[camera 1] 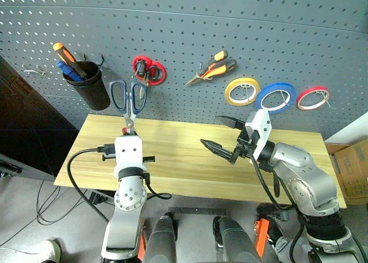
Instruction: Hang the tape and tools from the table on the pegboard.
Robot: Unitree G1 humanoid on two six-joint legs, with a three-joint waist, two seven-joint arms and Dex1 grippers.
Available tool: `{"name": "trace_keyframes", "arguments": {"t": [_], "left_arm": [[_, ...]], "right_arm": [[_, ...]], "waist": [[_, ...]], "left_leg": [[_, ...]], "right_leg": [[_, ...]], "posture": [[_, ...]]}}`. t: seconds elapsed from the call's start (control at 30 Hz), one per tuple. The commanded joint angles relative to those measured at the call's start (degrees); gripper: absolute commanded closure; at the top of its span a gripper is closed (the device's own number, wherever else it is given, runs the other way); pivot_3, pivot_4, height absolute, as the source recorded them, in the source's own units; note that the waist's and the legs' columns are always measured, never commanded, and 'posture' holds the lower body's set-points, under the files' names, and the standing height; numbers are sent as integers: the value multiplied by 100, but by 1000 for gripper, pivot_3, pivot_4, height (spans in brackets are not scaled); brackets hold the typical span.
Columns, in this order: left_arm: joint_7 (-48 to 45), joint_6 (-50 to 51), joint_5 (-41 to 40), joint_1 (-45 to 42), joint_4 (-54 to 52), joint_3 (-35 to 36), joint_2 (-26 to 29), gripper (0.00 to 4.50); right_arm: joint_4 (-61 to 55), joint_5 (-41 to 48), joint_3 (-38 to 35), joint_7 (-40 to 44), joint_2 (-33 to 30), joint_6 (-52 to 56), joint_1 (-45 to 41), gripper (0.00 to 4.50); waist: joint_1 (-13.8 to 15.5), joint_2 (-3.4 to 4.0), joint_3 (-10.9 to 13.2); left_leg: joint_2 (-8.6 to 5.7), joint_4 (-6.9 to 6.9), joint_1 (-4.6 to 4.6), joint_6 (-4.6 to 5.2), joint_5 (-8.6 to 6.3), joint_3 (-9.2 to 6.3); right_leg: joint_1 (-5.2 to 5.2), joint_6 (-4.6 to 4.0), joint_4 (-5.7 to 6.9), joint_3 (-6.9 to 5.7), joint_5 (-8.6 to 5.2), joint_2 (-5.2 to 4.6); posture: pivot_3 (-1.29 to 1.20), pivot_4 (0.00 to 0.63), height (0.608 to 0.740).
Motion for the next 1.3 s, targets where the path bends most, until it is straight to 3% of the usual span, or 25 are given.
{"name": "trace_keyframes", "arguments": {"t": [0.03,0.2,0.87,1.3], "left_arm": [[67,-557,232,405,-452,-13,-14,4074],[-138,-1024,224,588,-612,129,82,4074],[-783,-1417,-434,-765,912,708,135,4074],[-1105,-1561,-624,-985,1238,648,124,4074]], "right_arm": [[-620,355,-181,-154,39,113,116,0],[-934,696,-288,-311,-1,322,183,0],[-623,510,-195,-485,-2,214,-14,0],[-660,347,-211,-607,-24,162,78,0]], "waist": [[2,0,0],[0,0,0],[4,1,-10],[-7,0,-10]], "left_leg": [[0,0,0,1,0,0],[4,-4,0,1,-1,-2],[3,29,2,5,0,-1],[5,70,11,5,1,-2]], "right_leg": [[-1,0,0,0,0,0],[-2,-3,0,-6,-2,0],[14,15,17,-7,9,6],[10,4,78,-3,3,8]], "posture": [[45,220,740],[42,216,740],[42,210,740],[16,201,740]]}}
